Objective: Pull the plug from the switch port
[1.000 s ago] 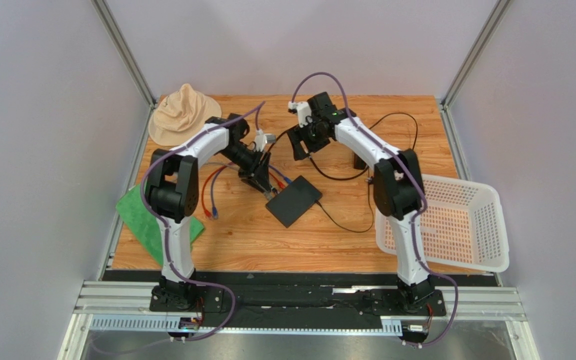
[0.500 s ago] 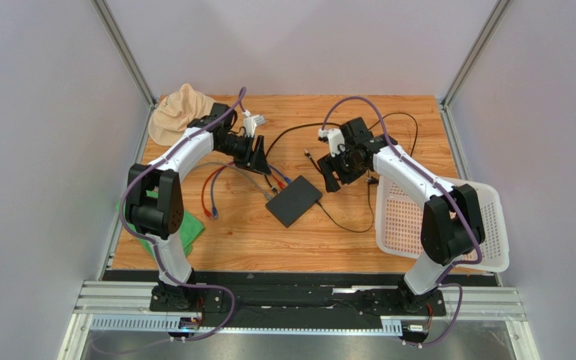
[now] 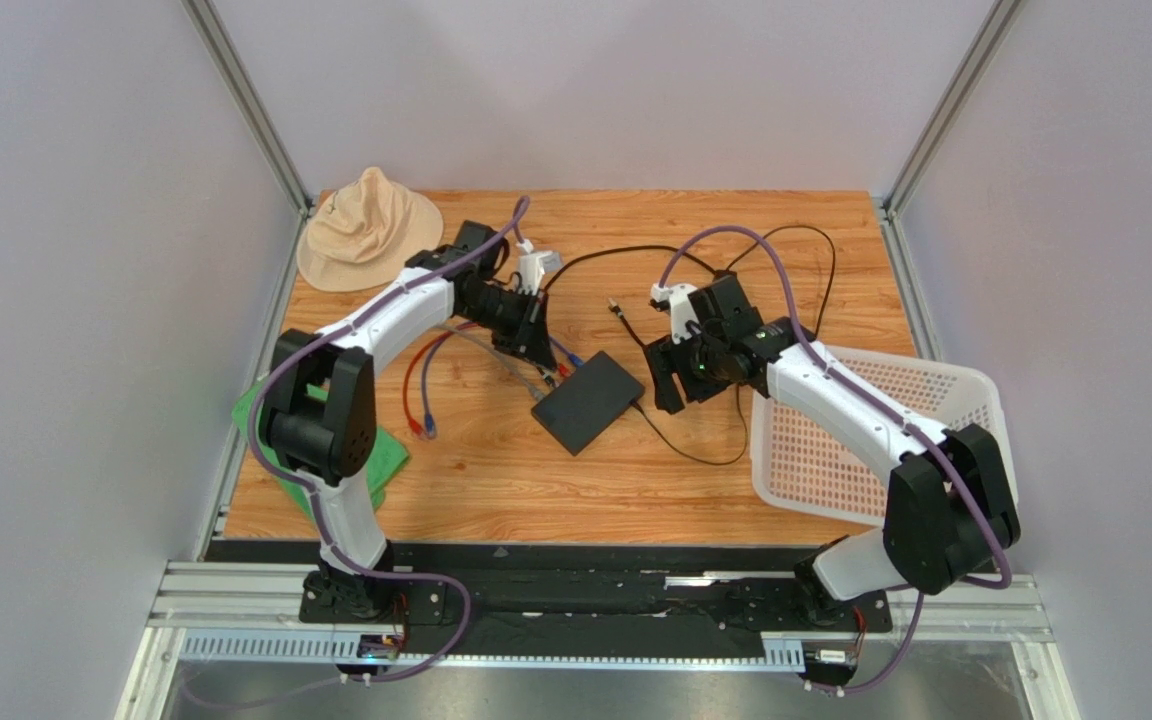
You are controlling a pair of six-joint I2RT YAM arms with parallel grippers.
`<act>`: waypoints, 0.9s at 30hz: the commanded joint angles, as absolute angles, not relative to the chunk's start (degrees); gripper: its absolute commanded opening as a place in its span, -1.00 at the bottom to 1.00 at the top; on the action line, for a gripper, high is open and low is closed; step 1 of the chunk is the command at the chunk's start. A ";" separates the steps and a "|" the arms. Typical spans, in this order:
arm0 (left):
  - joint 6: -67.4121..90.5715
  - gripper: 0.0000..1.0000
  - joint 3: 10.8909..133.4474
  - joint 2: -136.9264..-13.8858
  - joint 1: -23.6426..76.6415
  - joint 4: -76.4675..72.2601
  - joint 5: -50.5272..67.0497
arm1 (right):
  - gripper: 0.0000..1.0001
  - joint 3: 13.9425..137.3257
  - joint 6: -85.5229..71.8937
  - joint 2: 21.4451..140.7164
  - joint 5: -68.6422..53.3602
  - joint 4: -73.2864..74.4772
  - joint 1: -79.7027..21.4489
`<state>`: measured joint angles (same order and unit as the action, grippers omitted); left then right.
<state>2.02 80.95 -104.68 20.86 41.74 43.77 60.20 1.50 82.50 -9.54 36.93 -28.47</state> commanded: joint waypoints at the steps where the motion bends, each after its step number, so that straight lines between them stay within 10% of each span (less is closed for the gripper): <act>1: 6.59 -1.00 79.89 -111.43 23.55 36.04 49.82 | 0.35 58.97 -1.39 83.83 -13.88 35.59 -28.48; 27: 5.62 -1.00 88.95 -127.18 23.99 44.82 42.89 | 0.00 70.40 -0.26 104.06 -9.49 31.29 -31.03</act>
<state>7.27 88.07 -124.27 24.01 44.73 47.92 67.20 -1.26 102.74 -10.48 33.50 -30.48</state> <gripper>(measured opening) 0.008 0.510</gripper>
